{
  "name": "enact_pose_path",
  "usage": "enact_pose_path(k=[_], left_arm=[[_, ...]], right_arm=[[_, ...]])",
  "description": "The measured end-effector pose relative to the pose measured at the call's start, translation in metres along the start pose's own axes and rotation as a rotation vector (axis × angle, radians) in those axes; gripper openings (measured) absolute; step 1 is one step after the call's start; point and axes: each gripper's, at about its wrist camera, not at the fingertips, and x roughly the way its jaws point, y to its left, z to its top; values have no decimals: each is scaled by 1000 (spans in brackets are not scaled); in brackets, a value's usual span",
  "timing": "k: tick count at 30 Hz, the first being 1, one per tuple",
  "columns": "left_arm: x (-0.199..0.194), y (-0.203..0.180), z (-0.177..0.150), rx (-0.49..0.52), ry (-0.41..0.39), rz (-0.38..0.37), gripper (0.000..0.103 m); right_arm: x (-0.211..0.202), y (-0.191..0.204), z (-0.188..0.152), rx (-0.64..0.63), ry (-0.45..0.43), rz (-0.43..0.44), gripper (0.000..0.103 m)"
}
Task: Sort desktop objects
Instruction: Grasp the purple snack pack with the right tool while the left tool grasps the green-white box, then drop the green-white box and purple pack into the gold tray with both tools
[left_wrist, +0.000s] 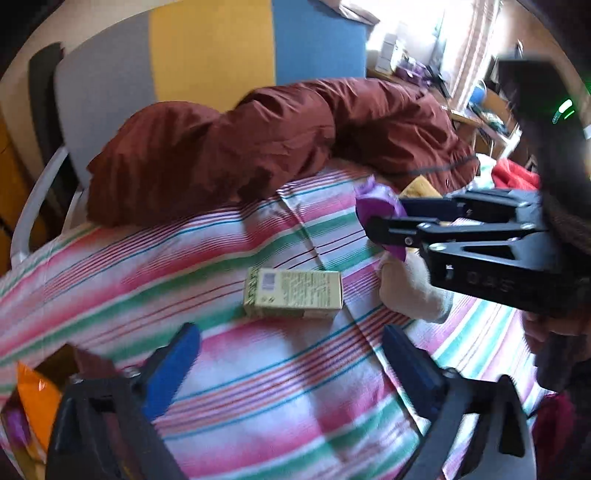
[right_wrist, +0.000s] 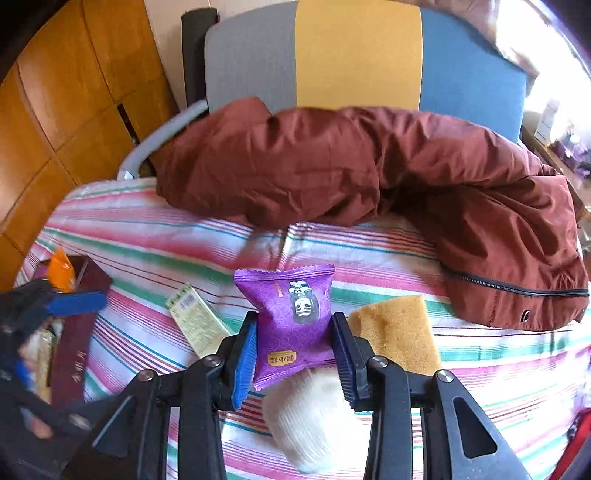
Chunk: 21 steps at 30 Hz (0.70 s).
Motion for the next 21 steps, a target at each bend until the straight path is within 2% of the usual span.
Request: enact_pose_path(k=[7, 10, 11, 12, 13, 16, 21], left_arm=[[32, 4, 9, -8, 52, 13, 103], [38, 4, 12, -5, 44, 24, 102], [39, 4, 13, -3, 45, 20, 101], [43, 3, 14, 4, 63, 15, 91], [46, 3, 14, 9, 72, 19, 72], [48, 2, 12, 33, 67, 24, 73], [30, 6, 3, -12, 24, -9, 72]], right_arm=[[-12, 7, 10, -8, -47, 19, 39], [-13, 8, 9, -18, -48, 12, 39], [-14, 8, 9, -18, -47, 13, 39], [-12, 9, 9, -21, -46, 11, 39], [-12, 9, 9, -22, -45, 9, 39], [-12, 10, 9, -27, -48, 8, 39], [-13, 14, 9, -43, -54, -4, 39]])
